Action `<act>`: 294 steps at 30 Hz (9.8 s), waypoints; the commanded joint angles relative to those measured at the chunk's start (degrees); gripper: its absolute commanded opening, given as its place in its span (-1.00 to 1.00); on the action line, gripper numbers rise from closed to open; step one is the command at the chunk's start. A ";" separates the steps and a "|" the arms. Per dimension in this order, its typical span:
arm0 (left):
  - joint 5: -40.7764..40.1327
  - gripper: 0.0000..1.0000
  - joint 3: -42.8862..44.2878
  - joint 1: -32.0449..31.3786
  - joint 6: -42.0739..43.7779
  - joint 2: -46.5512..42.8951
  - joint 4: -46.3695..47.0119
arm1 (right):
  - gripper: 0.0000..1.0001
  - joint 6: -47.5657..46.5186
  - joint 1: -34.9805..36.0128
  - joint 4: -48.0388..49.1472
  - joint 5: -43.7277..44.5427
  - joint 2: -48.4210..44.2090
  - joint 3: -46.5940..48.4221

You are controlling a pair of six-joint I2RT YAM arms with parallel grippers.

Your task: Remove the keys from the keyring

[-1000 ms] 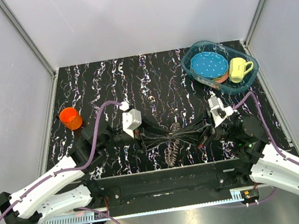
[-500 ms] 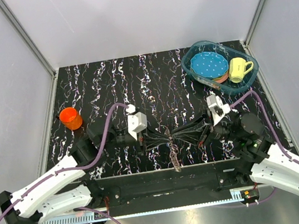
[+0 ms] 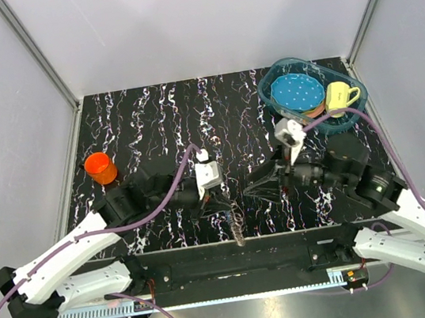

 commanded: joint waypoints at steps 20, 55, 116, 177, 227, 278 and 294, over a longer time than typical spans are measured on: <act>10.20 -1.00 10.21 5.73 -3.62 12.70 -17.62 | -0.14 10.04 -0.13 24.04 -12.24 7.53 -18.40; 13.99 -1.00 7.83 6.96 -5.90 12.70 -14.54 | -0.63 9.34 -0.13 29.75 -18.47 12.88 -21.04; 7.75 -0.13 10.03 7.67 -0.89 11.03 -19.37 | -1.00 8.99 -0.04 30.37 -13.03 0.40 -22.01; 15.92 0.04 -2.36 9.16 -4.23 -2.16 19.39 | -1.00 15.14 -0.04 54.54 -6.26 -4.34 -25.43; 13.81 -0.52 -3.42 8.90 -7.04 1.18 21.76 | -1.00 15.05 -0.04 54.72 -1.16 -3.29 -24.91; -9.04 -1.00 -8.86 14.95 -13.81 -1.89 19.21 | -1.00 7.14 -0.04 46.54 11.22 -10.14 -26.31; -22.84 -1.00 -10.18 16.54 -8.45 -5.23 8.84 | -1.00 3.27 -0.04 22.67 31.78 -13.93 -22.97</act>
